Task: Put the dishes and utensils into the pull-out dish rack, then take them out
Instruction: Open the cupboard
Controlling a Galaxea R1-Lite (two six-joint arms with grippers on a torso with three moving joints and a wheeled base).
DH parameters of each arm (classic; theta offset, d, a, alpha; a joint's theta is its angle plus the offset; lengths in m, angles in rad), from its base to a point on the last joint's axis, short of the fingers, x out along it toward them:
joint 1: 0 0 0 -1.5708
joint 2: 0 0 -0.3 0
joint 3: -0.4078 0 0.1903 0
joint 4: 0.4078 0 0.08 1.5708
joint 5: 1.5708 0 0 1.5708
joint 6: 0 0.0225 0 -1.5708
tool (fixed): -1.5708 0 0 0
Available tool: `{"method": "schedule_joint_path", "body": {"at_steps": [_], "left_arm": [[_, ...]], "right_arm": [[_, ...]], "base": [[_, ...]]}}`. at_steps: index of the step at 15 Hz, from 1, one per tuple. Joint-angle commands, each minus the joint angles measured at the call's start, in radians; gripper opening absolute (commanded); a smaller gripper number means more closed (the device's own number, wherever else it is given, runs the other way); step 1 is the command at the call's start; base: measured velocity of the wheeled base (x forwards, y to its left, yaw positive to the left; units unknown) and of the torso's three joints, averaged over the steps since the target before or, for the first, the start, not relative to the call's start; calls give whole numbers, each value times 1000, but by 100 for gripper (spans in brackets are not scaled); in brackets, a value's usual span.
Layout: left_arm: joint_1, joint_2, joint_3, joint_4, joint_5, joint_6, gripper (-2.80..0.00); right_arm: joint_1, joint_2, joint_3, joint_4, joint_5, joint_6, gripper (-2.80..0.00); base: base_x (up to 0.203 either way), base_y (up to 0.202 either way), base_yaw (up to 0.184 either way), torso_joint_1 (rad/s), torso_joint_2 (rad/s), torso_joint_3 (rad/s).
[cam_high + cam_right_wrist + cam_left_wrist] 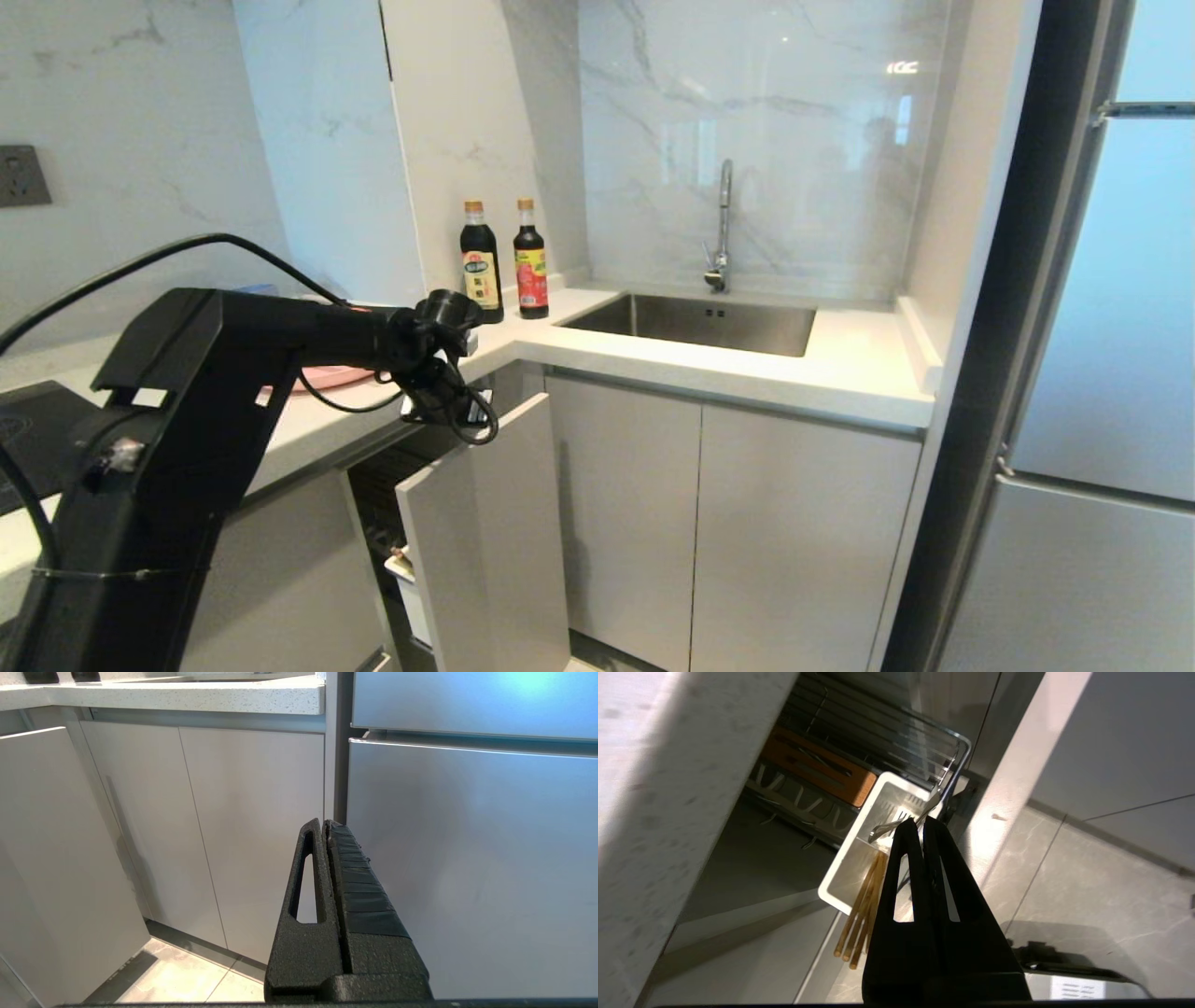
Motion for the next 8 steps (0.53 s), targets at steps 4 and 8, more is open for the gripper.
{"method": "schedule_joint_path", "body": {"at_steps": [4, 8], "left_arm": [[-3, 32, 1, 7, 3, 5, -280], [-15, 38, 8, 9, 3, -2, -280]], "right_arm": [[1, 0, 2, 0, 0, 0, -280], [0, 0, 2, -1, 0, 0, -280]], "base": [[0, 0, 0, 0, 0, 0], [0, 0, 0, 0, 0, 0]]}}
